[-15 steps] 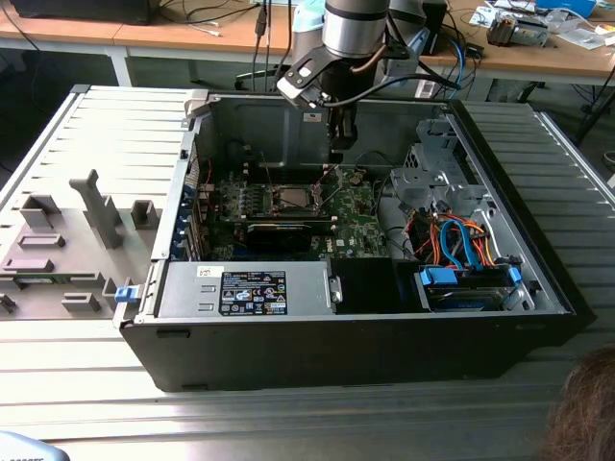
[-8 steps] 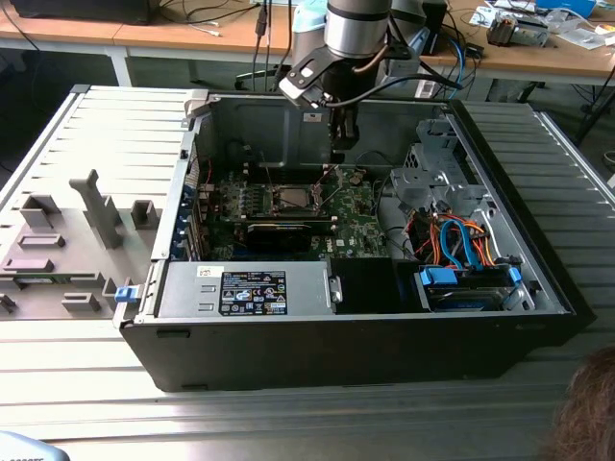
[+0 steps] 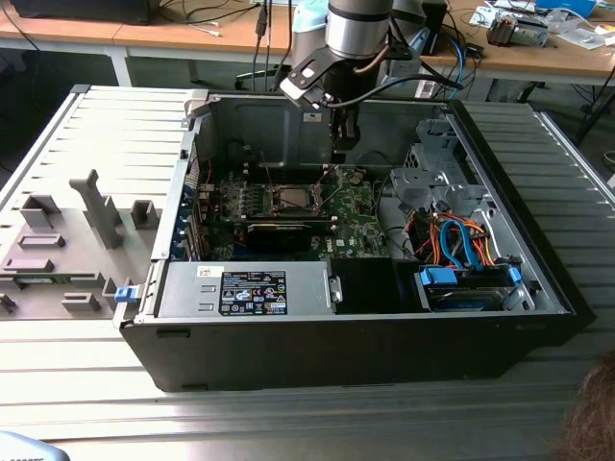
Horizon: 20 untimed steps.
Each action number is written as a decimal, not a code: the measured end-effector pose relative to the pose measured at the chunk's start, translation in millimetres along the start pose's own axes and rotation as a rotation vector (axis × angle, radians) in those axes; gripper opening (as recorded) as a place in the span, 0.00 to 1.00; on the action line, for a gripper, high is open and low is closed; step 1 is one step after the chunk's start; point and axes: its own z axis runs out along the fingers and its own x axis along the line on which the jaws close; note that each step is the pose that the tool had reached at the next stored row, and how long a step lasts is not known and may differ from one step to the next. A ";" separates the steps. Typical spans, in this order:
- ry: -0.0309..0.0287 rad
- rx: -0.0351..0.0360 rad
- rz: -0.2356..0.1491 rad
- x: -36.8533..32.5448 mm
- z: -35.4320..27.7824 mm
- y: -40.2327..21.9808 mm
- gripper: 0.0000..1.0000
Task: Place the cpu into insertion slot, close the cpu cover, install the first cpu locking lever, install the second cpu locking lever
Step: 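Close the cpu cover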
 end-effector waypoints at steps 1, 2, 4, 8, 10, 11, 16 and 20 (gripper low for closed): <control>0.0000 0.0000 0.000 0.0 0.1 0.4 0.11; 0.0000 0.0000 0.000 0.0 0.2 0.8 0.11; 0.0000 0.0000 0.000 0.0 0.3 1.1 0.11; 0.0000 0.0000 0.000 0.0 0.4 1.7 0.11; 0.0000 0.0000 0.000 0.0 0.5 1.9 0.11; 0.0000 0.0000 0.000 0.0 0.6 2.2 0.11; 0.0000 0.0000 0.000 0.0 0.8 3.3 0.11; 0.0000 0.0000 0.000 0.0 1.0 4.1 0.11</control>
